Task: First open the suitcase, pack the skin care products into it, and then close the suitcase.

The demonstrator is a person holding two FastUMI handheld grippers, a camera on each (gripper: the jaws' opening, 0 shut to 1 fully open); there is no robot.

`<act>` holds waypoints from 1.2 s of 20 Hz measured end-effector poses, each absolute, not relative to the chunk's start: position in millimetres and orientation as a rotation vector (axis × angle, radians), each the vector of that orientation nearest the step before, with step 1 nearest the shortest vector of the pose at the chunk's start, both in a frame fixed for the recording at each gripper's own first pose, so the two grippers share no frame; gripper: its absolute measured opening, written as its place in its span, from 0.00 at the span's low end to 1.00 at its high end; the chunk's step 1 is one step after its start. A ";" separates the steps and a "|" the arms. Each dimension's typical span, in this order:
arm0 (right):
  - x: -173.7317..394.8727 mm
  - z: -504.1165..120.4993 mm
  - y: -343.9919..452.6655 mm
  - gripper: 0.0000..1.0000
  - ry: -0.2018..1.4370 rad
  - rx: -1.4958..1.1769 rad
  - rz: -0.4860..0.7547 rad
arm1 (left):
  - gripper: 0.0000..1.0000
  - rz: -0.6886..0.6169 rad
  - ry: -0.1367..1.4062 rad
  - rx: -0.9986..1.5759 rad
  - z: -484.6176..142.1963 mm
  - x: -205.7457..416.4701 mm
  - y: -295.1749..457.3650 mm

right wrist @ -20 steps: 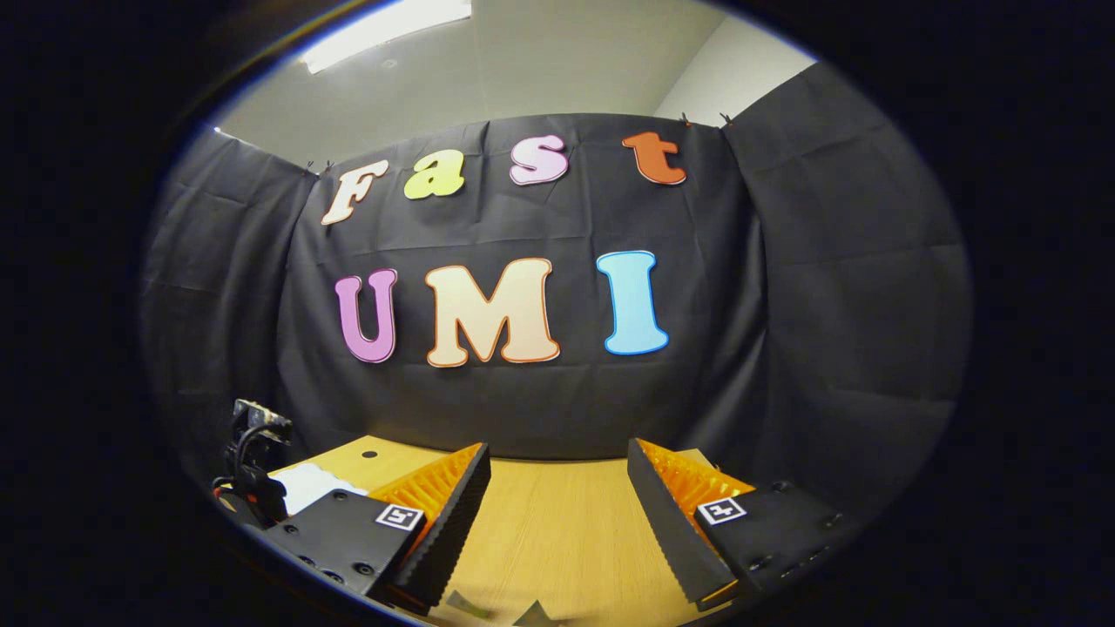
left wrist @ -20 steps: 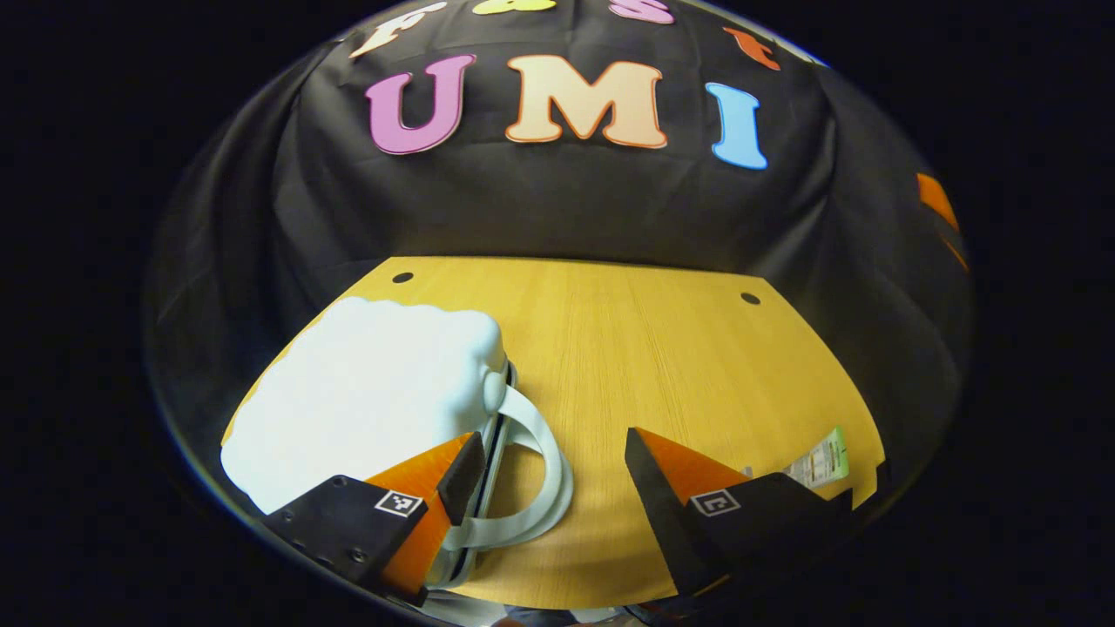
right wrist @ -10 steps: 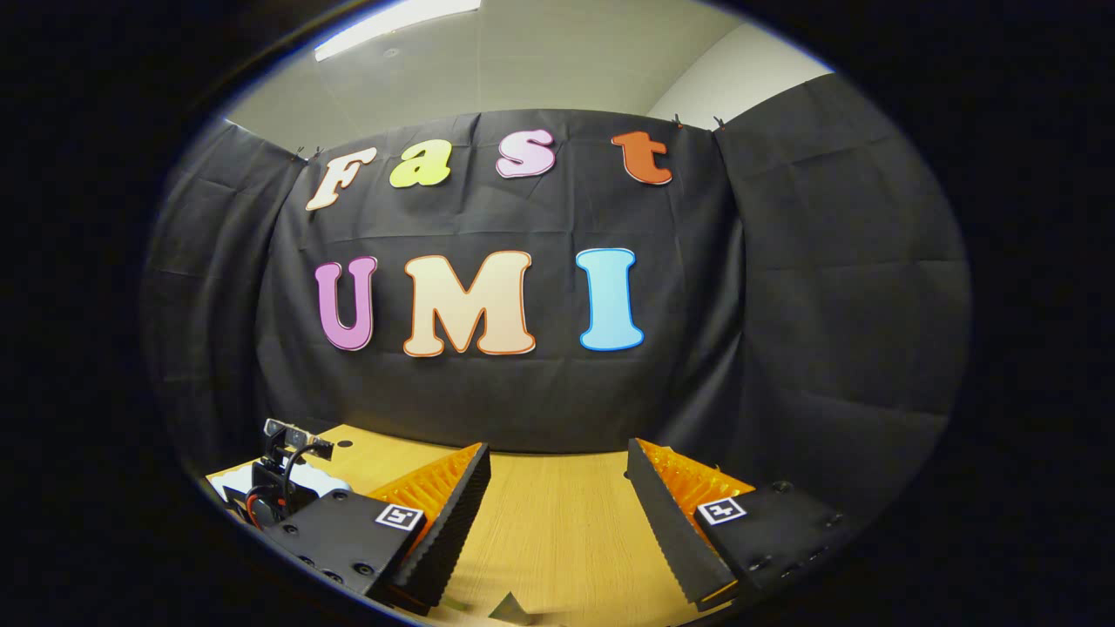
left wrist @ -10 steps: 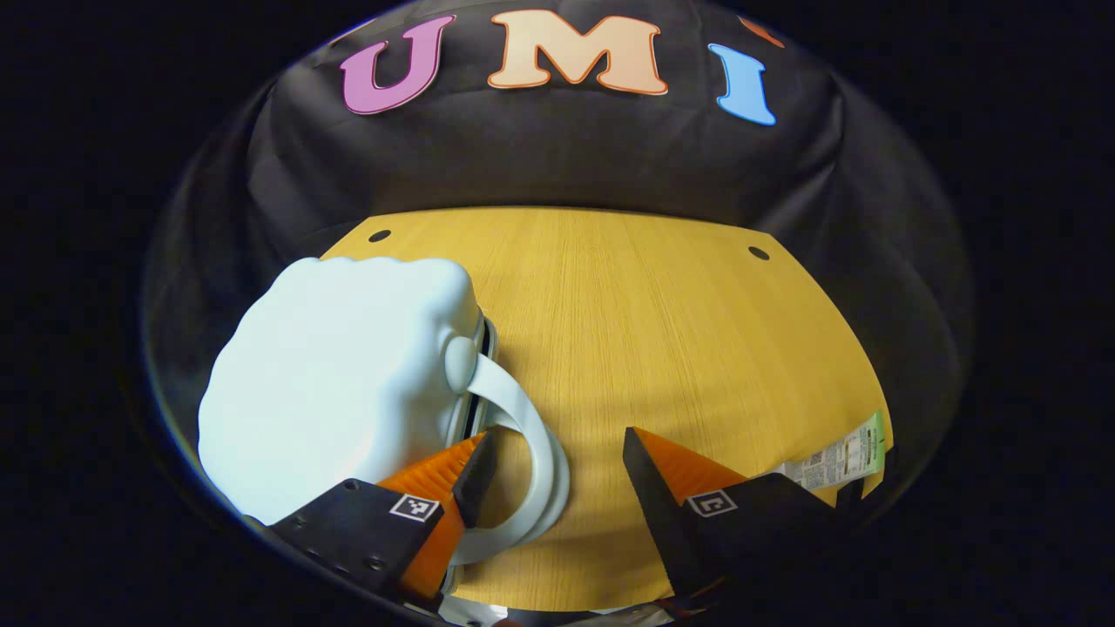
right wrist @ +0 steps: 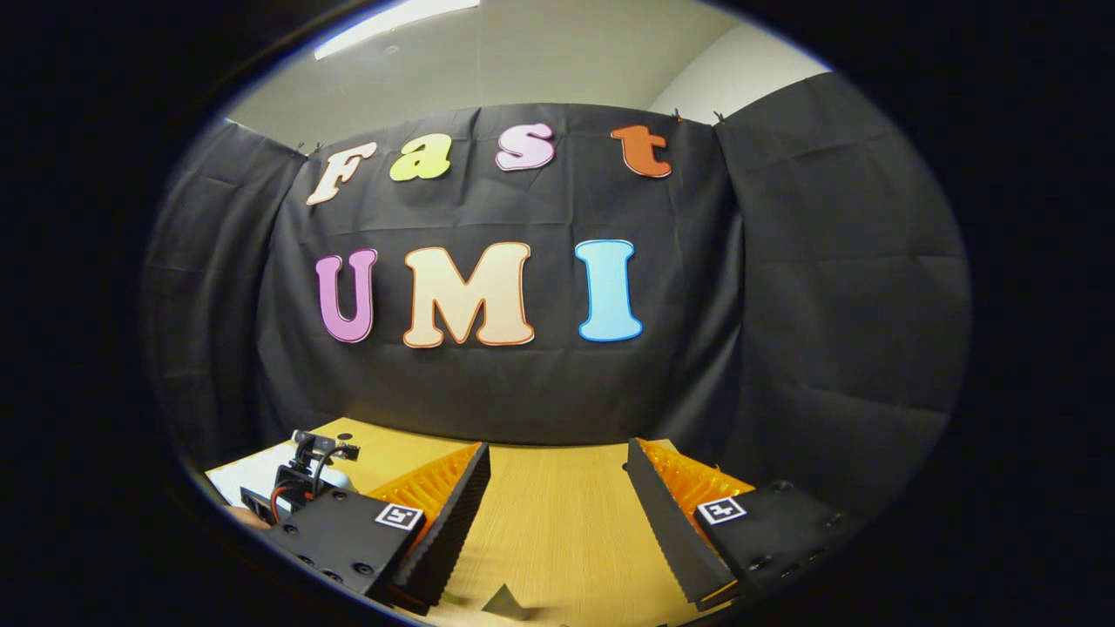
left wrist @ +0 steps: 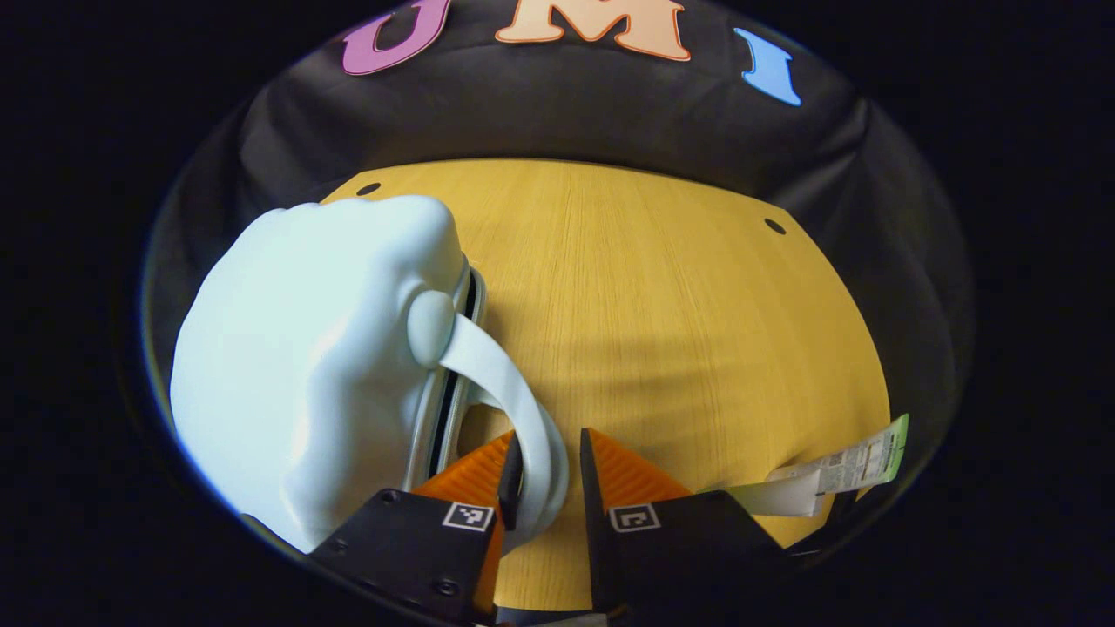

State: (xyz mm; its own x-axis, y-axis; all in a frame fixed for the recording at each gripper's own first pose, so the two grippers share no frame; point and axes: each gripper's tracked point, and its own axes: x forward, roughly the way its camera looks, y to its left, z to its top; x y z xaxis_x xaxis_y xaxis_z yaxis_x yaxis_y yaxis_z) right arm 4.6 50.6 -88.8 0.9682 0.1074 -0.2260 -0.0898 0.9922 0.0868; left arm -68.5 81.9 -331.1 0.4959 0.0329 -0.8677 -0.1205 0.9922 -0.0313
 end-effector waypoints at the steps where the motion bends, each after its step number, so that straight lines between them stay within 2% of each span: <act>1: 4.8 -90.3 50.7 0.98 0.233 0.077 0.102 | 0.30 0.101 1.049 -0.065 -330.5 -67.9 86.4; 3: 5.1 -92.3 51.7 0.98 0.233 0.076 0.108 | 0.10 0.089 1.056 -0.051 -331.9 -69.0 85.7; 5: 4.9 -90.1 54.0 0.98 0.226 0.083 0.123 | 0.06 0.073 1.068 -0.032 -330.3 -68.1 85.6; 10: 5.9 -89.3 56.7 0.96 0.209 0.081 0.146 | 0.00 0.049 1.065 0.003 -317.4 -67.2 80.1; 24: 9.9 -93.3 86.7 0.98 0.195 0.110 0.228 | 0.00 0.061 0.942 -0.035 -226.7 -46.4 106.8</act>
